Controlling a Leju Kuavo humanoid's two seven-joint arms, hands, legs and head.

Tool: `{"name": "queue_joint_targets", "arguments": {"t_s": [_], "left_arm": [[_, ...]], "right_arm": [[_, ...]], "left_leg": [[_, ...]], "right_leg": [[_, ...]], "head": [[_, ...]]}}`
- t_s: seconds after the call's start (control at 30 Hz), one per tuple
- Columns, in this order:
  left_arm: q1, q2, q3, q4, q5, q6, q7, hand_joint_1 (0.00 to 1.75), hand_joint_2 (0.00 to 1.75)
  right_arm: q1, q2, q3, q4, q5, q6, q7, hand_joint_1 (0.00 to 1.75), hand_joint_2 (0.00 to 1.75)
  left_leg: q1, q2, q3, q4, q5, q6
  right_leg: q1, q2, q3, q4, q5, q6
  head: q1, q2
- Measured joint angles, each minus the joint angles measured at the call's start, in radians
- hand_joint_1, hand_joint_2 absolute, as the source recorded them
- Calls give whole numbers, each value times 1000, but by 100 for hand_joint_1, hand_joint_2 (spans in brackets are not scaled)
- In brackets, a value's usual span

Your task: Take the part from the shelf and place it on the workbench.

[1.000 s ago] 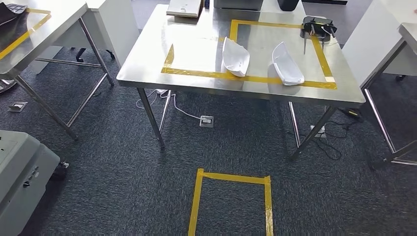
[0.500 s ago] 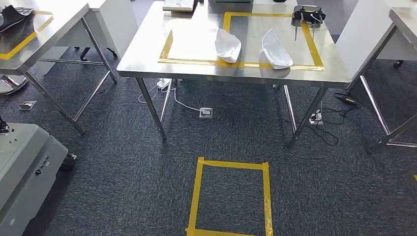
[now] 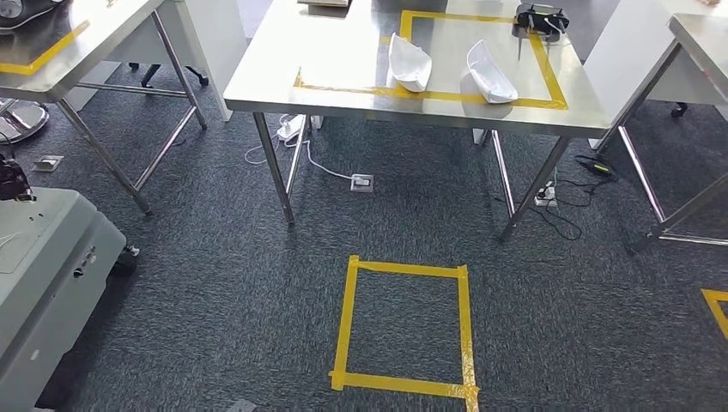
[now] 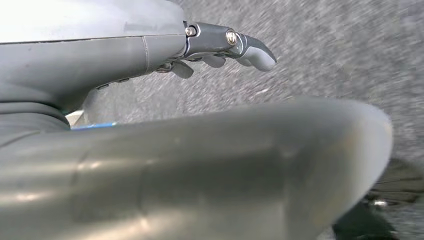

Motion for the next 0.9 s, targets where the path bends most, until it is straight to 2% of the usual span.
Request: {"name": "queue_joint_targets", "arguments": {"t_s": [0.03,0.1,0.13,0.17,0.23,0.27,0.3,0.33,0.4,0.43,0.47,0.5,0.53,0.57,0.6,0.63,0.67,0.73,0.77,0.8,0.83,0.87,0.9], "left_arm": [[3,0,1,0,13,5,0,0,0],[9,-1,6,0,28,11,0,0,0],[13,-1,8,0,30,12,0,0,0],[16,0,9,0,31,13,2,0,0],[24,2,11,0,30,19,4,0,0],[28,3,12,0,31,23,4,0,0],[32,4,13,0,31,27,4,0,0],[34,5,14,1,30,29,5,0,0],[34,6,14,0,23,27,8,0,0],[34,6,14,0,16,25,11,0,0],[33,7,14,0,5,23,14,0,0],[33,8,14,0,-8,23,17,0,0],[32,8,14,0,-19,22,19,0,0],[30,8,14,-1,-27,22,21,0,0],[26,8,13,-2,-32,22,21,0,0],[22,7,13,-3,-36,20,21,0,0],[18,7,13,-4,-39,18,21,0,0],[13,6,10,-4,-48,11,21,0,0],[11,5,7,-4,-54,8,23,0,0],[9,4,4,-4,-61,4,26,0,0],[7,4,0,-4,-67,1,28,0,0],[5,4,-3,-4,-71,-3,28,0,0],[5,4,-6,-4,-73,-7,25,0,44]], "right_arm": [[1,2,5,1,8,-6,12,0,175],[4,3,14,2,17,-16,25,0,175],[7,3,17,2,17,-21,29,0,175],[10,3,19,3,15,-27,32,0,175],[15,3,20,5,10,-43,45,0,175],[17,3,21,6,12,-52,56,0,175],[18,3,21,7,15,-61,69,0,175],[19,3,22,8,19,-69,79,0,175],[21,2,23,8,22,-78,87,0,175],[22,2,23,8,21,-79,85,0,175],[22,2,23,8,17,-80,80,0,175],[23,2,23,8,14,-80,74,0,175],[23,2,23,8,11,-80,70,0,175],[23,2,23,8,11,-80,67,0,175],[23,2,23,8,13,-80,66,0,175],[23,2,23,8,14,-80,65,0,175],[23,1,23,8,15,-79,62,0,175],[24,1,23,9,11,-75,50,0,175],[25,1,23,10,6,-69,39,0,175],[26,1,23,10,1,-63,27,0,175],[27,1,23,11,-3,-55,14,0,175],[27,2,23,11,-5,-48,4,0,175],[26,2,23,11,-5,-43,-2,0,175]], "left_leg": [[-1,0,-12,3,8,-2],[-2,-1,-28,6,22,-10],[-1,-1,-31,6,29,-15],[0,0,-32,4,37,-22],[2,-1,-33,-1,48,-34],[3,-2,-38,6,37,-41],[3,-4,-48,28,7,-47],[5,-5,-62,71,-38,-52],[7,-6,-93,198,-131,-62],[8,-6,-99,252,-150,-66],[9,-6,-92,281,-145,-69],[10,-6,-68,276,-121,-72],[12,-6,-27,234,-91,-74],[15,-6,23,167,-78,-76],[14,-8,74,93,-81,-73],[12,-10,108,37,-93,-68],[10,-11,125,4,-107,-60],[6,-10,117,-4,-101,-36],[6,-7,107,-3,-91,-25],[7,-4,95,-4,-80,-13],[8,-2,81,-5,-68,-5],[8,-1,65,-5,-57,0],[7,0,49,-4,-45,3]], "right_leg": [[3,1,54,-62,23,-7],[10,4,160,-211,30,-24],[15,5,190,-259,26,-31],[18,5,200,-281,20,-36],[18,3,192,-292,36,-46],[16,1,185,-297,46,-53],[12,-1,176,-302,58,-59],[10,-3,166,-304,70,-64],[10,-5,137,-301,90,-67],[10,-6,122,-299,101,-66],[9,-7,107,-296,111,-64],[7,-8,91,-291,122,-61],[5,-9,75,-285,131,-57],[3,-9,60,-277,139,-51],[3,-9,47,-268,146,-45],[3,-9,39,-262,154,-39],[4,-9,35,-259,162,-33],[3,-9,31,-263,181,-20],[1,-8,26,-259,175,-14],[-1,-6,17,-241,149,-8],[-2,-4,3,-204,104,-3],[-3,-3,-13,-146,47,0],[-3,-3,-29,-77,0,3]], "head": [[0,0],[0,0],[0,0],[0,0],[1,0],[1,0],[-1,0],[-2,0],[-4,0],[-4,0],[-4,0],[-4,0],[-4,0],[-5,0],[-5,0],[-5,0],[-5,0],[-5,0],[-5,0],[-4,0],[-2,0],[0,0],[2,0]]}}
